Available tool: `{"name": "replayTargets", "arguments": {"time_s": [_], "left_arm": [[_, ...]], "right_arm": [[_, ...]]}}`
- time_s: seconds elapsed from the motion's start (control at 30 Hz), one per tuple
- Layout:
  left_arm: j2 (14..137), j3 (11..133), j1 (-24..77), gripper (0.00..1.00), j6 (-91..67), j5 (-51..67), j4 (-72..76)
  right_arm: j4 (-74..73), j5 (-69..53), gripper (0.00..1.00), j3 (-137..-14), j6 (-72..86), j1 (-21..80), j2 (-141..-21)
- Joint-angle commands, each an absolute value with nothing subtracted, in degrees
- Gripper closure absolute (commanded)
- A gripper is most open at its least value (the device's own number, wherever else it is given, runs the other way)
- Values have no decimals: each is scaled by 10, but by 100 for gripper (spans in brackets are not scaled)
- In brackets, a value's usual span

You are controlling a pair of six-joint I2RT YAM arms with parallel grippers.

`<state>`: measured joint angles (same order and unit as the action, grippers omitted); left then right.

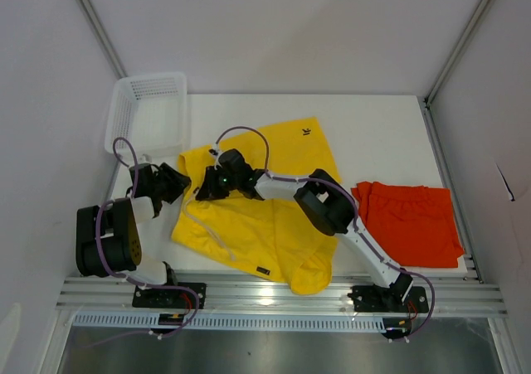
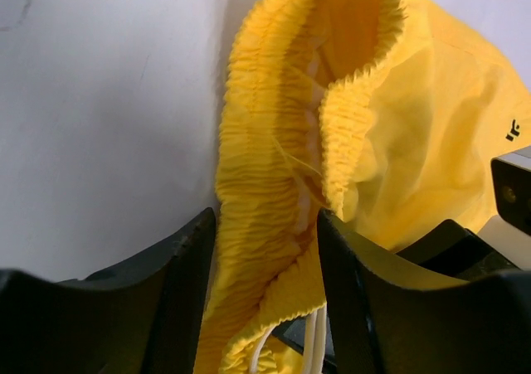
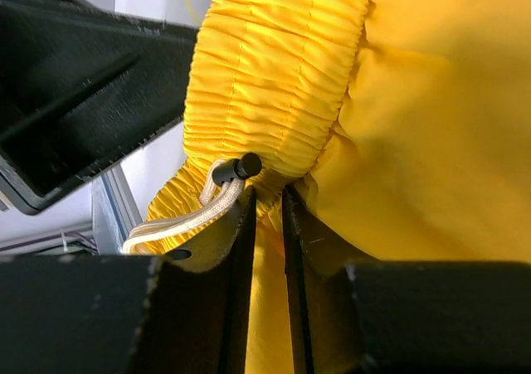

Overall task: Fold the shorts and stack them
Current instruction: Flatten the shorts out

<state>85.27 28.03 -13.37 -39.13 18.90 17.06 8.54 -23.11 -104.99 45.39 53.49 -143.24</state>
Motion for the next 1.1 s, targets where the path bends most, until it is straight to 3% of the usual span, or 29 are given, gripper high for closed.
{"name": "replayTargets", "arguments": {"time_s": [0.0, 0.13, 0.23, 0.27, 0.33, 0.37, 0.43, 0.7, 0.8, 0.83, 0.9, 0.97, 1.07], "left_arm": [[853, 274, -137, 42, -392, 206, 192], [836, 259, -141, 45, -405, 186, 194], [823, 244, -146, 59, -413, 183, 204], [821, 244, -146, 73, -415, 177, 203], [816, 240, -147, 80, -418, 171, 200], [816, 241, -148, 91, -420, 164, 193], [815, 240, -148, 100, -422, 164, 191], [762, 250, -150, 100, -398, 118, 136], [725, 258, -149, 83, -391, 72, 86], [717, 255, -150, 68, -391, 67, 79], [698, 243, -150, 58, -393, 59, 78], [688, 236, -150, 30, -394, 50, 78], [669, 224, -150, 9, -398, 41, 73]], "right_arm": [[64, -250, 78, -1022, 428, 551, -1417], [64, -245, 79, -1019, 430, 549, -1414], [69, -249, 79, -1020, 434, 548, -1415], [69, -249, 79, -1021, 435, 548, -1416], [69, -246, 79, -1020, 438, 547, -1415], [71, -245, 79, -1019, 440, 547, -1415], [84, -250, 80, -1014, 451, 543, -1415], [80, -245, 80, -1015, 457, 540, -1415], [81, -245, 80, -1014, 458, 539, -1415], [81, -245, 80, -1014, 457, 539, -1415], [82, -245, 80, -1014, 458, 539, -1415], [82, -246, 80, -1014, 459, 539, -1415], [83, -248, 80, -1014, 459, 540, -1415]]}}
